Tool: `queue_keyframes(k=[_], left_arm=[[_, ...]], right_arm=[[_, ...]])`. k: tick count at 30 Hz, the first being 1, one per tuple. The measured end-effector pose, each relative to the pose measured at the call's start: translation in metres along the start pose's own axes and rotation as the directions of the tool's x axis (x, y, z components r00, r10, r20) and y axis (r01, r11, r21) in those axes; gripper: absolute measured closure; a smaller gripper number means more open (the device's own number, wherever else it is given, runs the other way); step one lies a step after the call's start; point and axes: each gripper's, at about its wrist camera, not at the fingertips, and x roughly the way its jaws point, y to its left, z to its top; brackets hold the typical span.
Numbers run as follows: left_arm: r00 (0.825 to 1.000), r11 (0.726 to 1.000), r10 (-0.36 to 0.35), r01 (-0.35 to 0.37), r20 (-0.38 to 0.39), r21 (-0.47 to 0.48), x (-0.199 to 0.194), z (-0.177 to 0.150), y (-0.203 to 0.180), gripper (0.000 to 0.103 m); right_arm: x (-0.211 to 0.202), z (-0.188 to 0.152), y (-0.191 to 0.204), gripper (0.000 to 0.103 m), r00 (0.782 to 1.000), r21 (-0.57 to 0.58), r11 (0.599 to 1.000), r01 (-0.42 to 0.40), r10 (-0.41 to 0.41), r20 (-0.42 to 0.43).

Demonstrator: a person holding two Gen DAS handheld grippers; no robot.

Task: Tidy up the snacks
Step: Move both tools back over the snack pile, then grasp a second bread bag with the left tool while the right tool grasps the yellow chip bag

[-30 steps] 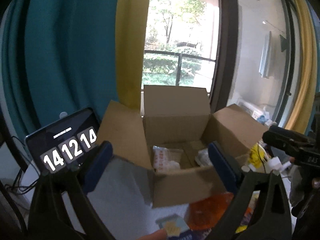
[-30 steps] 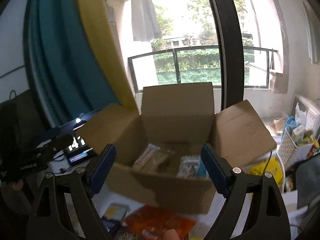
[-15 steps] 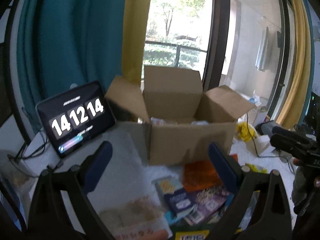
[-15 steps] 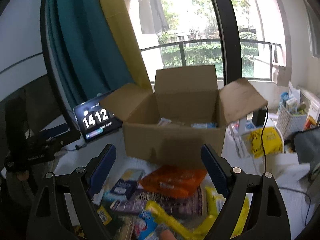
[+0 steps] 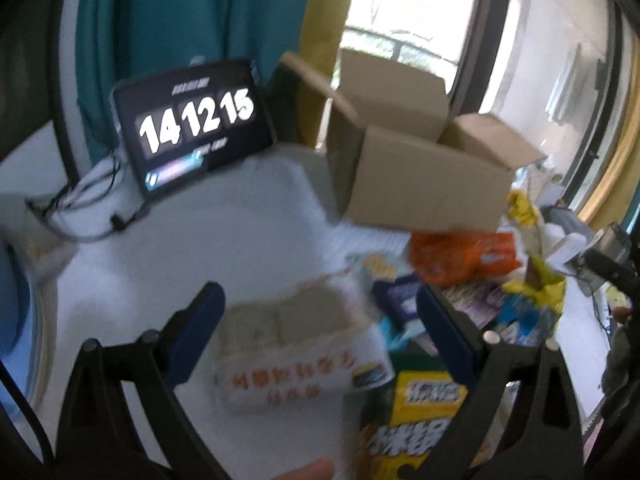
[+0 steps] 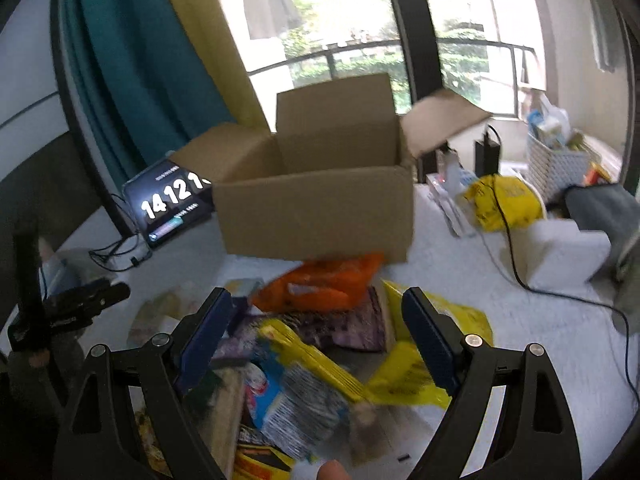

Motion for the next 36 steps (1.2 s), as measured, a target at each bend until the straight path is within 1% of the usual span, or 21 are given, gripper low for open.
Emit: queue_keyframes(k=[3, 6, 9, 13, 15, 17, 19, 21, 24, 30, 33, 36], left_arm=[[0.998, 1.0, 0.011, -0.012, -0.054, -0.002, 0.013, -0.012, 0.008, 0.005], [0.996, 1.0, 0.015, -0.013, -0.088, 0.025, 0.022, -0.021, 0.014, 0.005], [0.996, 0.997, 0.012, -0.005, -0.089, 0.076, 0.025, -0.021, 0.019, 0.006], [0.997, 0.986, 0.021, -0.007, -0.08, 0.168, 0.031, -0.01, 0.017, 0.005], [0.997, 0.982, -0.005, 0.019, -0.074, 0.189, 0.036, -0.003, 0.016, 0.005], [0.996, 0.981, -0.042, 0.056, -0.081, 0.184, 0.045, 0.003, 0.017, 0.006], [0.992, 0.984, -0.067, 0.085, -0.111, 0.159, 0.057, 0.006, 0.02, 0.005], [0.983, 0.986, -0.099, 0.118, -0.157, 0.121, 0.068, 0.005, 0.028, 0.005], [0.97, 0.984, -0.155, 0.169, -0.188, 0.061, 0.068, 0.0, 0.04, 0.006], [0.952, 0.982, -0.166, 0.183, -0.257, 0.045, 0.051, -0.021, 0.051, 0.006], [0.946, 0.979, -0.164, 0.191, -0.28, 0.072, 0.04, -0.03, 0.046, 0.006], [0.94, 0.97, -0.165, 0.21, -0.299, 0.123, 0.03, -0.04, 0.033, 0.006]], right_arm=[[0.0, -0.007, -0.013, 0.014, 0.999, 0.031, 0.999, 0.029, -0.028, -0.015], [0.001, -0.013, -0.027, 0.014, 0.998, 0.052, 0.997, 0.063, -0.061, -0.031], [0.003, -0.019, -0.04, 0.014, 0.995, 0.071, 0.993, 0.094, -0.091, -0.05], [0.008, -0.027, -0.053, 0.014, 0.991, 0.097, 0.988, 0.117, -0.11, -0.073], [0.01, -0.028, -0.056, 0.014, 0.99, 0.108, 0.986, 0.124, -0.115, -0.081], [0.012, -0.029, -0.058, 0.014, 0.99, 0.117, 0.985, 0.124, -0.115, -0.084], [0.013, -0.03, -0.058, 0.014, 0.989, 0.121, 0.984, 0.128, -0.117, -0.088], [0.013, -0.03, -0.059, 0.014, 0.988, 0.118, 0.984, 0.134, -0.123, -0.092], [0.014, -0.031, -0.062, 0.014, 0.986, 0.128, 0.981, 0.145, -0.133, -0.1], [0.02, -0.034, -0.07, 0.014, 0.983, 0.142, 0.977, 0.157, -0.14, -0.122], [0.02, -0.034, -0.068, 0.014, 0.984, 0.136, 0.979, 0.15, -0.134, -0.121], [0.021, -0.035, -0.065, 0.014, 0.983, 0.126, 0.981, 0.15, -0.135, -0.123]])
